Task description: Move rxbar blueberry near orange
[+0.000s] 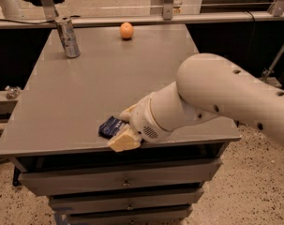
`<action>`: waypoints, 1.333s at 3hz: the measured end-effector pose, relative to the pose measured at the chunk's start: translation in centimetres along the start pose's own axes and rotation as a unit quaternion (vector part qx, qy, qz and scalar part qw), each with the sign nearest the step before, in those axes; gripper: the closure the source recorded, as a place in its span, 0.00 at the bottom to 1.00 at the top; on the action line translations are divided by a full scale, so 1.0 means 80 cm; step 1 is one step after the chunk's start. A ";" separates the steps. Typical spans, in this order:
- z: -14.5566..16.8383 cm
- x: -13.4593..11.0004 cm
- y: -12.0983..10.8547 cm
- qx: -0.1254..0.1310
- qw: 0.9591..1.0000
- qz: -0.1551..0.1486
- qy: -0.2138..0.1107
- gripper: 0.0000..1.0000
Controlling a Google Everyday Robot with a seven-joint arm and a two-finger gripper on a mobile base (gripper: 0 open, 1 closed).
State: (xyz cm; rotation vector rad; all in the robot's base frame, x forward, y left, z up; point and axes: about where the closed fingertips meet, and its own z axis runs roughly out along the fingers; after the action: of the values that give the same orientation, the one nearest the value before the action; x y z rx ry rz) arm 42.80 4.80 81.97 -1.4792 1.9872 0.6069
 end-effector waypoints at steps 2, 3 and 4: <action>-0.002 -0.001 0.000 0.000 1.000 0.000 0.000 1.00; -0.003 -0.002 -0.001 0.000 1.000 0.000 0.000 1.00; -0.048 -0.018 -0.028 0.024 1.000 -0.006 0.007 1.00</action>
Offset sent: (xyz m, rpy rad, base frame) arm 0.0872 -0.1072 0.1530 -0.1004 -0.1741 -0.1227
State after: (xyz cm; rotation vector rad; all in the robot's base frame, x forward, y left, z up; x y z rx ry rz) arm 44.56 2.68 85.72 -1.4694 1.9877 0.5430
